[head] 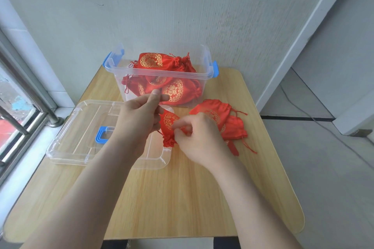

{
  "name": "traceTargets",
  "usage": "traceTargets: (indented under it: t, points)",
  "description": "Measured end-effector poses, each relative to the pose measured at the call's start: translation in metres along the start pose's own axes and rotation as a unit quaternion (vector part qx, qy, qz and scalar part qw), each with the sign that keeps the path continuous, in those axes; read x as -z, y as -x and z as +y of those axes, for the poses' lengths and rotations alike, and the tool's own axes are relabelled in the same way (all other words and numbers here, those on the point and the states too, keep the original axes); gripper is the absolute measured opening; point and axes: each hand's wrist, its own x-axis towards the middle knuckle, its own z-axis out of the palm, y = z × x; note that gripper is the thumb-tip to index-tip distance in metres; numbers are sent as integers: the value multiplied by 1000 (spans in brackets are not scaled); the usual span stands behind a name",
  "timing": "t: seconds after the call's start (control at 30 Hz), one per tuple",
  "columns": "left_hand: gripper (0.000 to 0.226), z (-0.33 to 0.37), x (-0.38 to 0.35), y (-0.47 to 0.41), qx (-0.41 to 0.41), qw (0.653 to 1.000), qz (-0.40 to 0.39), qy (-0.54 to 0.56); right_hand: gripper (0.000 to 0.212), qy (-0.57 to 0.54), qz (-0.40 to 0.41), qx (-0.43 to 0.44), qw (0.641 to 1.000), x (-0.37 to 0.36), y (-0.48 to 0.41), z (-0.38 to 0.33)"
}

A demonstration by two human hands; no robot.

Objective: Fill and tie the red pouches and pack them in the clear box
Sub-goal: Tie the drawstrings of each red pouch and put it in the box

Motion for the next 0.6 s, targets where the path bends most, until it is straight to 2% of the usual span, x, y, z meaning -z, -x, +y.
traceTargets:
  t: [0.1, 0.23, 0.33, 0.47, 0.6]
  points:
    - [34, -2, -1, 1, 18, 1000, -19, -15, 18, 35, -36, 23, 998, -8, 4, 0]
    - [34, -7, 1, 0, 31, 995, -50, -81, 4, 62, -54, -3, 997, -13, 5, 1]
    - [33, -10, 3, -3, 37, 989, -62, -127, 16, 50, -40, -17, 998, -13, 3, 1]
    - [28, -12, 3, -5, 71, 976, -66, -196, 27, -27, 1, -75, 997, -11, -1, -4]
    - [50, -9, 2, -1, 60, 965, -105, -234, 36, -170, -17, -174, 970, -2, -5, -8]
